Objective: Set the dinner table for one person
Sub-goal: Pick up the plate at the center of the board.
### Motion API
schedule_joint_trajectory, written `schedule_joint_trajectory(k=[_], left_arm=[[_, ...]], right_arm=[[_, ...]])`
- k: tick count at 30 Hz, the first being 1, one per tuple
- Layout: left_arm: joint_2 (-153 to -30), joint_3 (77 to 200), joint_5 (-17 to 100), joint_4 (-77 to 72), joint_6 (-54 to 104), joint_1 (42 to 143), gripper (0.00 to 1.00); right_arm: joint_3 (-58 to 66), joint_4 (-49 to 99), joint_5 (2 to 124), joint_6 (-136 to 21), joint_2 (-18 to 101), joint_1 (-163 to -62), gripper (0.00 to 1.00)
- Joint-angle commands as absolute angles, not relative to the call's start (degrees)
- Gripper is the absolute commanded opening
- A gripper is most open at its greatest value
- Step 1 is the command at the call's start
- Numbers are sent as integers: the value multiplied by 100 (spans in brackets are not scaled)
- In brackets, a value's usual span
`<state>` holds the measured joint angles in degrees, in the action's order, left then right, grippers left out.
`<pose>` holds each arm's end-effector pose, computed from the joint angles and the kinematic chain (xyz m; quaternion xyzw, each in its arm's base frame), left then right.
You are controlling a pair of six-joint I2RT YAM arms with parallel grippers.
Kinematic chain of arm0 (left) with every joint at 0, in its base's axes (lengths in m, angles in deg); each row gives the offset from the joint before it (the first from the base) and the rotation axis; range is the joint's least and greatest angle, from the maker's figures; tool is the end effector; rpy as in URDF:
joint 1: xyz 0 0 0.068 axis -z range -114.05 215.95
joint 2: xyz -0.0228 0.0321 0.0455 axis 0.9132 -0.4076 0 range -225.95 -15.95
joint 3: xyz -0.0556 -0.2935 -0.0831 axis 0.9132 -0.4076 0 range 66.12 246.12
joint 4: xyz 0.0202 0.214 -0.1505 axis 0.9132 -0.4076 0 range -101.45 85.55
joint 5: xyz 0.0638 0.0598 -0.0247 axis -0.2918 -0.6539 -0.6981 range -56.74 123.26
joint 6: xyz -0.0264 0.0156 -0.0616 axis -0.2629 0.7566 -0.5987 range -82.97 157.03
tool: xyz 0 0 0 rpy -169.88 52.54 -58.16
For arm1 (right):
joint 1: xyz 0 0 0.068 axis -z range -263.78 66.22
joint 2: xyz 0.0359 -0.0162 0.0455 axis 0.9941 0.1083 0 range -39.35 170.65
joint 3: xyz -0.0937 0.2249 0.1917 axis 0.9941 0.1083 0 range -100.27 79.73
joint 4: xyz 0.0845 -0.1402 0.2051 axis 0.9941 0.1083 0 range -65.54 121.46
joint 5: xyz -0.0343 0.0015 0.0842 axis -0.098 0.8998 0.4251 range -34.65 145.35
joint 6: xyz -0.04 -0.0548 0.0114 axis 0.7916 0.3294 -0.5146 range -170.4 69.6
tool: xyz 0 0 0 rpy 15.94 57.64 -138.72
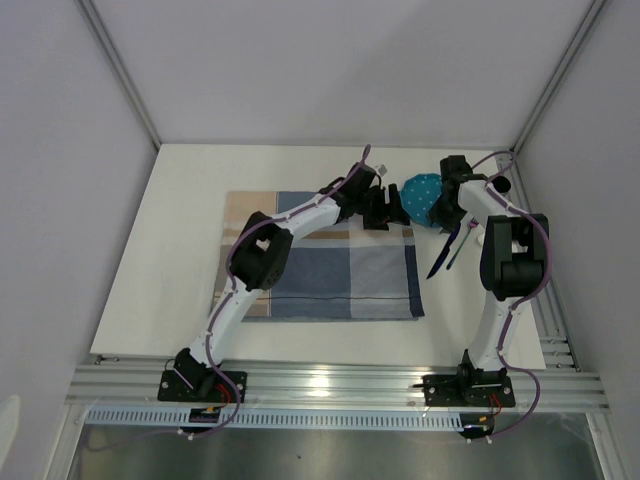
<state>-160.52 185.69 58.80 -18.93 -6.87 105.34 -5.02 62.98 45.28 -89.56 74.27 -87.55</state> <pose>0.4565 -0.4060 0.1602 0.0595 0.8851 -0.4259 0.1781 0.4347 0.0190 0.2054 0.3133 0.9254 -0.0086 0.2132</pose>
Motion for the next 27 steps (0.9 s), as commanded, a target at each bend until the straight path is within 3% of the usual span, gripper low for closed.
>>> schedule_joint_trajectory(k=[1, 15, 27], left_arm=[[-15517, 18469, 5752, -1851, -410, 10576, 77], [-14621, 17389, 5849, -1166, -59, 10681, 76], [-14427, 17168, 6121, -998, 240, 10690, 78]], right_arm=[[-543, 6269, 4480, -9180, 7482, -8791, 40], [-719, 6260, 4445, -9479, 7728, -8791, 41], [-807, 6313, 4419, -9734, 7957, -8791, 43]])
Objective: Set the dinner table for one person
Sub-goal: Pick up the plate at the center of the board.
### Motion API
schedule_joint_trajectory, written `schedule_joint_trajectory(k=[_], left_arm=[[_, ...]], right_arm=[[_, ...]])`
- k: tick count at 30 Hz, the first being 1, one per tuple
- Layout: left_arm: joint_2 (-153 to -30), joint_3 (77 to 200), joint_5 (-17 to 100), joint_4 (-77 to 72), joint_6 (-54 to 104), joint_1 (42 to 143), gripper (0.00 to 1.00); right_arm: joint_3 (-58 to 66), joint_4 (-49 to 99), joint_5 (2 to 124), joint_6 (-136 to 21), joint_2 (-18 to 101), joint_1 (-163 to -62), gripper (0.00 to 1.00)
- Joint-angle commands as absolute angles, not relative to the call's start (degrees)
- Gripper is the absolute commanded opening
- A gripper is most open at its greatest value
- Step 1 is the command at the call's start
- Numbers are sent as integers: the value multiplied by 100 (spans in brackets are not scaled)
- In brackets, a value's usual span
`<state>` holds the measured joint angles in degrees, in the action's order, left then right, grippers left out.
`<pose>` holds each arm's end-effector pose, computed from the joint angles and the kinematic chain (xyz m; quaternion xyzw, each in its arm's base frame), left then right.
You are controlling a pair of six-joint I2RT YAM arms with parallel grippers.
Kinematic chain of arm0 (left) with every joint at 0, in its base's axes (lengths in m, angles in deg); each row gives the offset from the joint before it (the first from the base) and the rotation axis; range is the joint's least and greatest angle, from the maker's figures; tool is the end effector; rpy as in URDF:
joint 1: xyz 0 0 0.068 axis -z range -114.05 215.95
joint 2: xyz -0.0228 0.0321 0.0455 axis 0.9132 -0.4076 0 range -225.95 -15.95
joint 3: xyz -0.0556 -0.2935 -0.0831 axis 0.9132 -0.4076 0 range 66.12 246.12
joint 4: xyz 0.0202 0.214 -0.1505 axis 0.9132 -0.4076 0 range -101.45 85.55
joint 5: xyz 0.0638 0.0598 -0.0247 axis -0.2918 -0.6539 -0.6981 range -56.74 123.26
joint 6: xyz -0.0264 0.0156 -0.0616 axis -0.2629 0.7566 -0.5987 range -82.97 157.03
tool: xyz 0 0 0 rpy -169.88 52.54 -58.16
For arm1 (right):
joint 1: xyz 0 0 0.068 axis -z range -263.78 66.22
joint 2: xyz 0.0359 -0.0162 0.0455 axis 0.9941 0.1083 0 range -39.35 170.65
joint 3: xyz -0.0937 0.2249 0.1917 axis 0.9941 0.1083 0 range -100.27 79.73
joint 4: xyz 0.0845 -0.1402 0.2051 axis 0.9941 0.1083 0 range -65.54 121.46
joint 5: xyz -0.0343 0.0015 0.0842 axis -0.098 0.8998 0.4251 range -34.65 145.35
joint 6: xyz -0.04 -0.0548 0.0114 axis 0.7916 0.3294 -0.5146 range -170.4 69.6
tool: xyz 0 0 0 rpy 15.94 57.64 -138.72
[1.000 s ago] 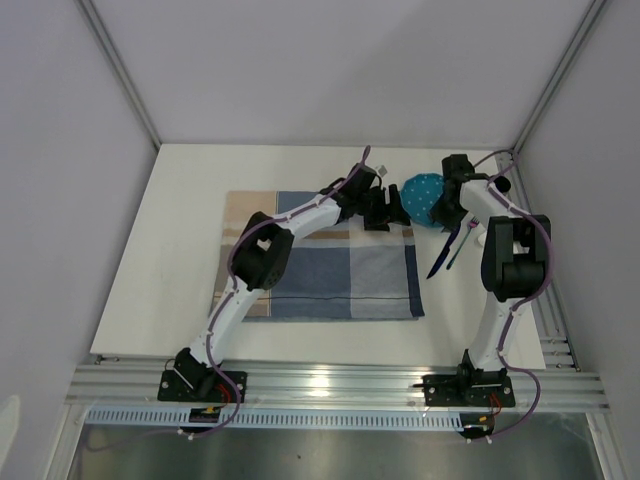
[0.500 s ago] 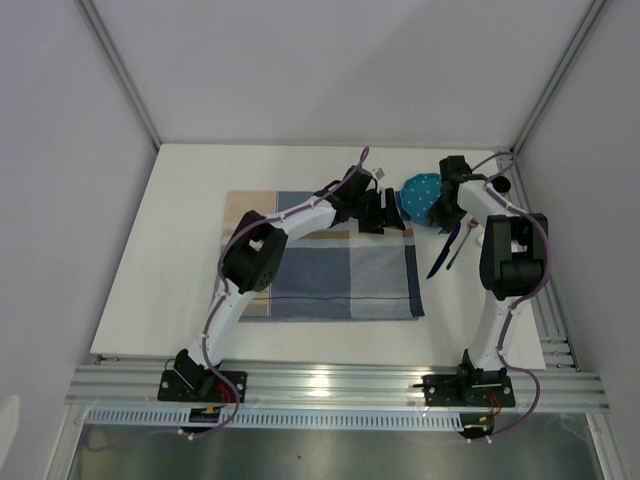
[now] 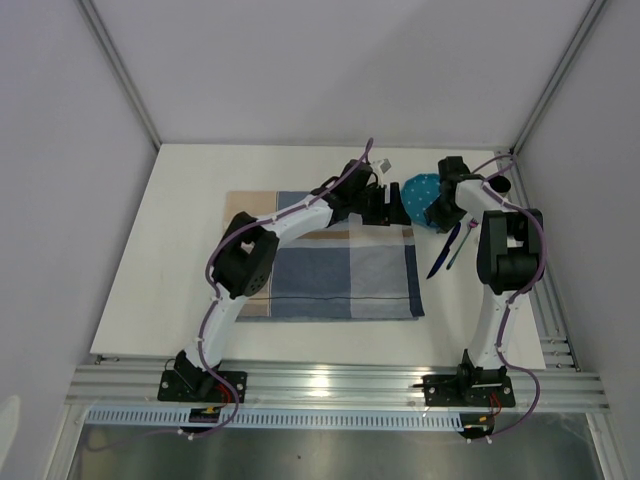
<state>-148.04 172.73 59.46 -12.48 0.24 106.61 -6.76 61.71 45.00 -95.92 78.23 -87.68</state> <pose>0.4192 -0.3926 0.2178 0.1362 0.8539 -0.4441 0.2346 0.4488 0.0206 0.1862 0.3634 0.9083 -0.0022 0.2071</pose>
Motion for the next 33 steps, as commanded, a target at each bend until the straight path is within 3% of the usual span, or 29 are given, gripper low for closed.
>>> schedule_joint_trajectory(k=[1, 5, 8, 9, 12, 26, 33], left_arm=[[-14427, 17168, 6121, -1024, 240, 10690, 78], [-14409, 17159, 6112, -1086, 267, 10690, 78], [-14401, 17159, 6077, -1104, 302, 10690, 78], [-14400, 17159, 6060, -1112, 310, 10690, 78], [-14392, 17168, 6051, -1139, 346, 10690, 78], [-14444, 17221, 5910, -1227, 477, 10690, 78], [-14497, 17370, 5857, -1359, 504, 10690, 78]], right_arm=[[-833, 6339, 4401, -9734, 8009, -8809, 43], [-903, 6436, 4340, -9734, 8202, -8818, 40], [-904, 6480, 4322, -9707, 8343, -8818, 27], [-895, 6497, 4305, -9699, 8370, -8818, 17], [-877, 6480, 4260, -9672, 8431, -8818, 0], [-623, 5989, 4445, -9593, 8291, -8826, 0], [-209, 5127, 5270, -9926, 7904, -8651, 0]])
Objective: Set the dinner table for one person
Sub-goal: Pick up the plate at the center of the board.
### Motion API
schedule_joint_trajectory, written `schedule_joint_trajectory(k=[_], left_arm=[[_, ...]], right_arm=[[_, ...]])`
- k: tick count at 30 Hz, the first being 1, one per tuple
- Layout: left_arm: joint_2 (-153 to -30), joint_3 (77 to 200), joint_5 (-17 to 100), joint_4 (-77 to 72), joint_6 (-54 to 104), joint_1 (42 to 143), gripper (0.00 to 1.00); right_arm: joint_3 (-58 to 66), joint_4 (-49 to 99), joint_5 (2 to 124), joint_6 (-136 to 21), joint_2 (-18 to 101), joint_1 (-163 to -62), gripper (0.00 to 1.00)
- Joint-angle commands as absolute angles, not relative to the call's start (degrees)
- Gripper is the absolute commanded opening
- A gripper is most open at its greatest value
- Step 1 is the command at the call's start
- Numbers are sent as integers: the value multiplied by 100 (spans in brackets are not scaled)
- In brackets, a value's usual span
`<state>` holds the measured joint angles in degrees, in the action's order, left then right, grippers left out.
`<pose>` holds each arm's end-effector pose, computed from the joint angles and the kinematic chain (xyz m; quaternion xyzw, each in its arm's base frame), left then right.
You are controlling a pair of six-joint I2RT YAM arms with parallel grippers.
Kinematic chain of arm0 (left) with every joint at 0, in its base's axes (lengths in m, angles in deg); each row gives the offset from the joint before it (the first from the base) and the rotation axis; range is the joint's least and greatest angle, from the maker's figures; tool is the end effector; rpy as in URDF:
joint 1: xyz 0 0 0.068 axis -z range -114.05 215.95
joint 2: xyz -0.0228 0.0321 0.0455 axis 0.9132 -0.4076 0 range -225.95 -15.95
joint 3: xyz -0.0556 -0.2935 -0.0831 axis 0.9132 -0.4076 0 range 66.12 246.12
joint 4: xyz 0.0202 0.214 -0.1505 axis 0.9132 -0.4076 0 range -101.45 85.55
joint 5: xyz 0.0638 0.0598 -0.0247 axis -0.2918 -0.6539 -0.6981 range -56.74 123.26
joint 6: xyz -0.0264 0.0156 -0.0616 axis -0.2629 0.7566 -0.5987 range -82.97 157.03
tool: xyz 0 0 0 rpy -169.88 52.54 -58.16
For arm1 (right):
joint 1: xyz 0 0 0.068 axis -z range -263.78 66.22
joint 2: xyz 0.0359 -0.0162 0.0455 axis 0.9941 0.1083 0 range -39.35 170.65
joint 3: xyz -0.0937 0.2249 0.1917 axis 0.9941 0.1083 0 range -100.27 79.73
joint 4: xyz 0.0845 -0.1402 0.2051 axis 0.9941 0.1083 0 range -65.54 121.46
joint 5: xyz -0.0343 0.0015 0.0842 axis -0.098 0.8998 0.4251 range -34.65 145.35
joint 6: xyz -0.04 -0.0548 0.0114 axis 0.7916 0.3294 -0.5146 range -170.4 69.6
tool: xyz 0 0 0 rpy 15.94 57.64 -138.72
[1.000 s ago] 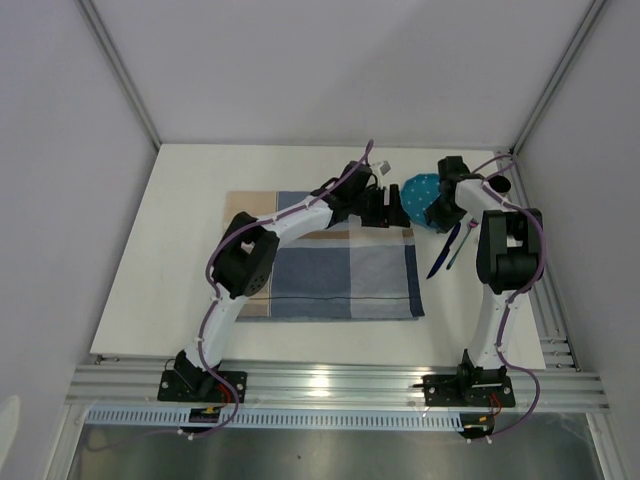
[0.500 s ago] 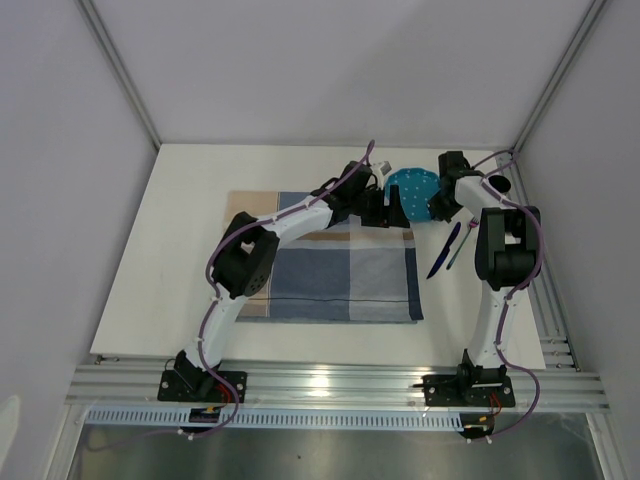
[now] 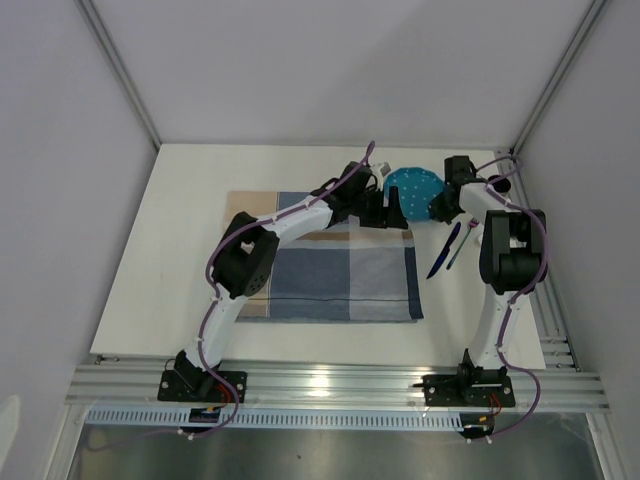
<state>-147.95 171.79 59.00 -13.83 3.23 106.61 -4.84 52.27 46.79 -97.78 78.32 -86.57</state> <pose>0.4166 -0.3899 0.2104 0.1533 0.8599 -0.4269 0.2342 0.4618 0.0143 0.1844 0.3835 0.8860 0.0408 0.2575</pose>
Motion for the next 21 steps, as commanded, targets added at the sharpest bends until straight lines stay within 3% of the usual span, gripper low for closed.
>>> schedule_joint_trajectory(k=[1, 21], left_arm=[[-14506, 17344, 5849, -1350, 504, 10690, 78], [-14655, 17703, 5638, -1604, 478, 10682, 78]], right_arm=[[-218, 5109, 5437, -9953, 7895, -8607, 0], [-244, 4503, 6906, -10639, 7412, -8167, 0]])
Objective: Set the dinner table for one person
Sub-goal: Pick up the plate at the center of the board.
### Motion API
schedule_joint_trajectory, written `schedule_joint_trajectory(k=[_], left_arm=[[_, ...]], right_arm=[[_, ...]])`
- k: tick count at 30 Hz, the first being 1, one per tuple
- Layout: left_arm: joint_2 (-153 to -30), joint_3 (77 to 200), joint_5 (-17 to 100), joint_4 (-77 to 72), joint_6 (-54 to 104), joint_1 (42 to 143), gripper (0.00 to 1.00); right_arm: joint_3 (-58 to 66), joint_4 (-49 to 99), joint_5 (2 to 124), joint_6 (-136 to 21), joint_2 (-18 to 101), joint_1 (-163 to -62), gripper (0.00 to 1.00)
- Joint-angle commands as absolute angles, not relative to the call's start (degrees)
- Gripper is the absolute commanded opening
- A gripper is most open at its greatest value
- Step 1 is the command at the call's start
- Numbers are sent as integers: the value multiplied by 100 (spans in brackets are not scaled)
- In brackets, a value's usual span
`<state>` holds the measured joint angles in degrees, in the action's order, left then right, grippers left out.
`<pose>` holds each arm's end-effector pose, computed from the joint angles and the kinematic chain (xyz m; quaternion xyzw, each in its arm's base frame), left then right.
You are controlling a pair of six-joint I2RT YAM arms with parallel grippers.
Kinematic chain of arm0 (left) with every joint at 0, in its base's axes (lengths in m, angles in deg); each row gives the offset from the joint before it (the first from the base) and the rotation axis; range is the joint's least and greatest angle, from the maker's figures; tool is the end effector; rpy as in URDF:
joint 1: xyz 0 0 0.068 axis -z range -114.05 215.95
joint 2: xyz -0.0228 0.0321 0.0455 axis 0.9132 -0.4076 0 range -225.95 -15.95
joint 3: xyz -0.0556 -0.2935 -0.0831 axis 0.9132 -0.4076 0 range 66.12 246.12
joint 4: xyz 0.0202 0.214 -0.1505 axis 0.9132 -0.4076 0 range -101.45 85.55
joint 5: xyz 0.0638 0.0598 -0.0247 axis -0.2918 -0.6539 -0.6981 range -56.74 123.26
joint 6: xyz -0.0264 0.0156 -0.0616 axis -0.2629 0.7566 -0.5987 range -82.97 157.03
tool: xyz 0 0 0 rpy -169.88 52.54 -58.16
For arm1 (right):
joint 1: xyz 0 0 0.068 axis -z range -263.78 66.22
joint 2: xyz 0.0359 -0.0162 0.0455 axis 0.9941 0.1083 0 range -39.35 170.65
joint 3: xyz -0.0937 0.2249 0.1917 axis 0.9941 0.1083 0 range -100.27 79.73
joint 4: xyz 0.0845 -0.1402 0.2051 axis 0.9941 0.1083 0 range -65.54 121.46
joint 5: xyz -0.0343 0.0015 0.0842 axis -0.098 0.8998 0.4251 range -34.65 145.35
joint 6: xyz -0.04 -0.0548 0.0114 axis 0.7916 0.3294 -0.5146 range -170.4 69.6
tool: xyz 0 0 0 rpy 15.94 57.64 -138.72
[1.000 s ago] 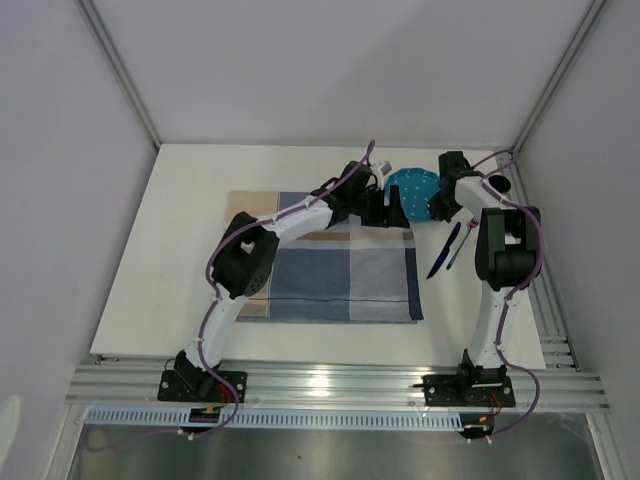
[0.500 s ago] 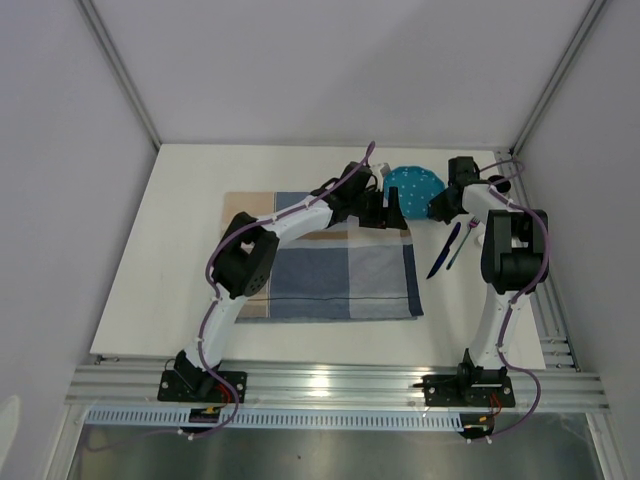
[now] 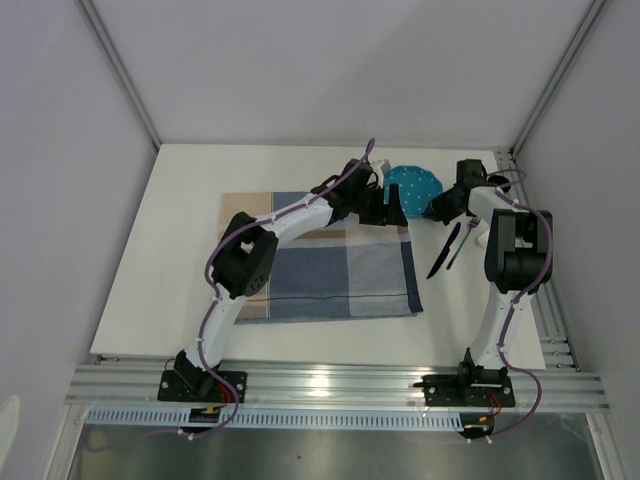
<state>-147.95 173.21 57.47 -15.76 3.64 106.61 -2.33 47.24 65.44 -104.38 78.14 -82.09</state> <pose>0.4184 -0.3896 0.2153 0.1499 0.8643 -0.4156 0.2404 0.4627 -0.0039 0.1785 0.4260 0.8584 0.1962 0.2077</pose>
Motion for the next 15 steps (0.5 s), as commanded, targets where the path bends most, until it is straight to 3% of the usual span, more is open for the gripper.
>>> schedule_joint_trajectory(k=[1, 6, 15], left_arm=[[-14725, 17774, 5603, -1718, 478, 10682, 77], [-15489, 19458, 5391, -2835, 258, 10673, 77], [-15947, 19541, 5348, -2721, -269, 10673, 73]], right_arm=[[-236, 4494, 6949, -10648, 7377, -8150, 0], [-271, 4555, 6985, -10639, 7306, -8211, 0], [-271, 4977, 6695, -10340, 7280, -8606, 0]])
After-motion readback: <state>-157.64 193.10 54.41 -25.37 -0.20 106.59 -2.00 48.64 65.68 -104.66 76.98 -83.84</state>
